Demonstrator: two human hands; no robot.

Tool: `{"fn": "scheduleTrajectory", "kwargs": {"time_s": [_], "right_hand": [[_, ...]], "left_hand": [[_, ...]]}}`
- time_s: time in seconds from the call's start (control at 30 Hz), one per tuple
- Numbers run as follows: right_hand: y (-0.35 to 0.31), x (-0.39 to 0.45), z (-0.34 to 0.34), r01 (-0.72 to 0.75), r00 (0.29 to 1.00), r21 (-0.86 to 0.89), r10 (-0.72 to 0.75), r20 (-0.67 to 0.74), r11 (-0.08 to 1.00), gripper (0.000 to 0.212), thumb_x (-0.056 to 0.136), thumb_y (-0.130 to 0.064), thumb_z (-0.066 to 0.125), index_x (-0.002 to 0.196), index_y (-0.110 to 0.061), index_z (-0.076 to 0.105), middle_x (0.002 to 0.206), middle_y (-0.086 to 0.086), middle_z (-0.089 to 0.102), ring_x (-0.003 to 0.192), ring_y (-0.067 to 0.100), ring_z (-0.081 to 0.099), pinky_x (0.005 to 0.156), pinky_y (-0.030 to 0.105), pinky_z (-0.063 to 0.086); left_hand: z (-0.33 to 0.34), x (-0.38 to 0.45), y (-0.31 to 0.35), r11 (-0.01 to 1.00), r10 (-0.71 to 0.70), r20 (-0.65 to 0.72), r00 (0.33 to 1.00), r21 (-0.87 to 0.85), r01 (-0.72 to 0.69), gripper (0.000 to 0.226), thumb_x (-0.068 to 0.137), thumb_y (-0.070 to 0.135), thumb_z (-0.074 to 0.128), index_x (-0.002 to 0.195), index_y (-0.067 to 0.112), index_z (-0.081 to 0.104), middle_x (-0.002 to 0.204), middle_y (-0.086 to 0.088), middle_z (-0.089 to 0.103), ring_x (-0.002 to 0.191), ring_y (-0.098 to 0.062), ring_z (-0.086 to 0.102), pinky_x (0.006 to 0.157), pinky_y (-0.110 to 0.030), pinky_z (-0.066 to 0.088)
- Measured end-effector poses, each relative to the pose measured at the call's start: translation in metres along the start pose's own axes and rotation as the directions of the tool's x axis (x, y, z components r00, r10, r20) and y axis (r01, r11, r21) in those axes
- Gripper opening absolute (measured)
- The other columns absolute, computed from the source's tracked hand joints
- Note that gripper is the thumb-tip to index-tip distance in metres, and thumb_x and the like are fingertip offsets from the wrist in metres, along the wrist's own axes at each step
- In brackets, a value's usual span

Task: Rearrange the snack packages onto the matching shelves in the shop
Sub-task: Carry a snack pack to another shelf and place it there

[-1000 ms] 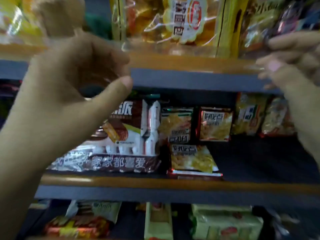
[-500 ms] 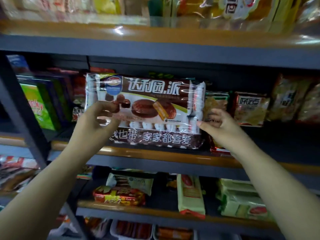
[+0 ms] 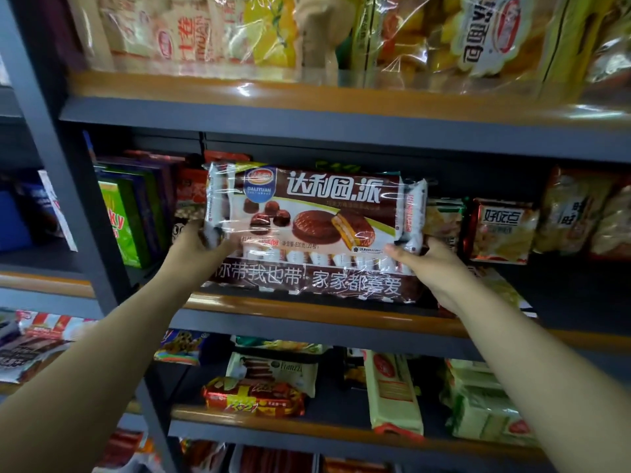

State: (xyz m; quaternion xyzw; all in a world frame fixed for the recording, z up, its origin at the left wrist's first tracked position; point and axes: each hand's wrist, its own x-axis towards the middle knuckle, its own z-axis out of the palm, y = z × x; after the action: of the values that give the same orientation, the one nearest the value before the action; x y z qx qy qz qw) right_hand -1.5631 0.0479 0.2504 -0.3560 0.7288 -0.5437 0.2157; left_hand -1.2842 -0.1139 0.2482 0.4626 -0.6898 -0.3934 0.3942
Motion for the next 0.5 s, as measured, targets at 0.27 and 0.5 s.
{"fn": "scheduleTrajectory", "kwargs": {"time_s": [0.27,0.5], "right_hand": [[-0.022,-0.018,-0.009,0.155,0.982,0.154,-0.135,-0.133,0.976,0.031,0.07,-0.05,0.075,0.09,-0.031,0.061,0.093,-0.004,0.072,0.083,0.015,0.07,0.08,0.038,0.057],[-0.006,-0.066,-0.025,0.031,1.0,0.251,-0.029,-0.012,0.968,0.06,0.059,-0.057,0.071,0.11,-0.027,0.061,0.096,0.003,0.075,0.078,0.02,0.074,0.065,0.033,0.059]], "left_hand": [[-0.019,-0.008,0.018,0.961,0.222,-0.178,0.959,-0.127,-0.246,0.041,0.079,0.043,0.069,0.11,0.02,0.056,0.109,-0.005,0.064,0.1,-0.026,0.062,0.083,-0.044,0.054],[-0.02,-0.058,0.001,0.919,0.16,-0.073,0.984,-0.353,-0.175,0.053,0.068,0.045,0.068,0.113,0.025,0.049,0.108,-0.001,0.061,0.09,-0.026,0.066,0.074,-0.043,0.056]]}}
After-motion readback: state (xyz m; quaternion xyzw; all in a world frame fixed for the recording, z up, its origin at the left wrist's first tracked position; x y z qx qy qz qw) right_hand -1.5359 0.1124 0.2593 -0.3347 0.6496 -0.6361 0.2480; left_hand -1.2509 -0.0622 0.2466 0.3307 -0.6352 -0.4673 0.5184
